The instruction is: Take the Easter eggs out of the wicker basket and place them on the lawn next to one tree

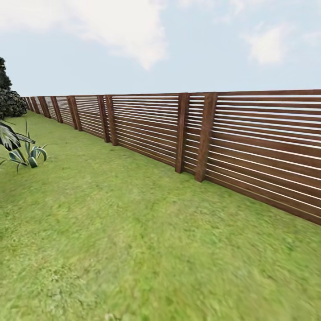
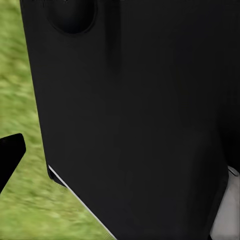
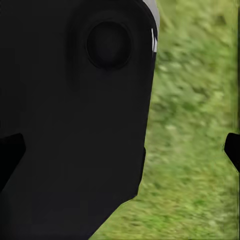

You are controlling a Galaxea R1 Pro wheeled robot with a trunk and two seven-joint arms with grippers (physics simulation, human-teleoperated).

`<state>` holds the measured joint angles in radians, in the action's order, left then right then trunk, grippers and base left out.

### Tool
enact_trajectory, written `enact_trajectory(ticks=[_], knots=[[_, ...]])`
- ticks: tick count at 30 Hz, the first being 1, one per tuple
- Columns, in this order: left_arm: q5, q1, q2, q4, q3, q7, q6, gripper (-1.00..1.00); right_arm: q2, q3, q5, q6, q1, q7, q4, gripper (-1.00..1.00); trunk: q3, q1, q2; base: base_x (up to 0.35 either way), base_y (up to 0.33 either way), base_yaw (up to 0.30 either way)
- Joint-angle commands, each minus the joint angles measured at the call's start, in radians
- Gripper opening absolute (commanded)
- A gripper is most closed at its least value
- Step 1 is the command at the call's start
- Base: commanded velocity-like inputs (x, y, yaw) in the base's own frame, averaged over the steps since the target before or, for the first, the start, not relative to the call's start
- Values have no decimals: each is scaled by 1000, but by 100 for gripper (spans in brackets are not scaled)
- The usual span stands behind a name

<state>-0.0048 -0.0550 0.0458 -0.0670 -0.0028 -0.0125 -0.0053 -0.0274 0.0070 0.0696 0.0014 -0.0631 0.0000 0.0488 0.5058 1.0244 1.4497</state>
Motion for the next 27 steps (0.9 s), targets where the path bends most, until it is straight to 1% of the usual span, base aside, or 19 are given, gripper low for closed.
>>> enact_trajectory(ticks=[1, 14, 22, 27], knots=[[0, -1, 0, -2, 0, -1, -1, 100, 0, 0, 7, 0, -1, 0, 2, 100, 1, 1, 0, 336, 0, 159], [0, -1, 0, -2, 0, -1, -1, 100, 0, 0, 7, 0, -1, 0, 2, 100, 1, 1, 0, 336, 0, 29], [0, -1, 0, -2, 0, -1, -1, 100, 0, 1, 7, 0, -1, 0, 2, 100, 1, 1, 0, 336, 0, 214], [0, -1, 0, -2, 0, -1, -1, 100, 0, 0, 7, 0, -1, 0, 2, 100, 1, 1, 0, 336, 0, 52]])
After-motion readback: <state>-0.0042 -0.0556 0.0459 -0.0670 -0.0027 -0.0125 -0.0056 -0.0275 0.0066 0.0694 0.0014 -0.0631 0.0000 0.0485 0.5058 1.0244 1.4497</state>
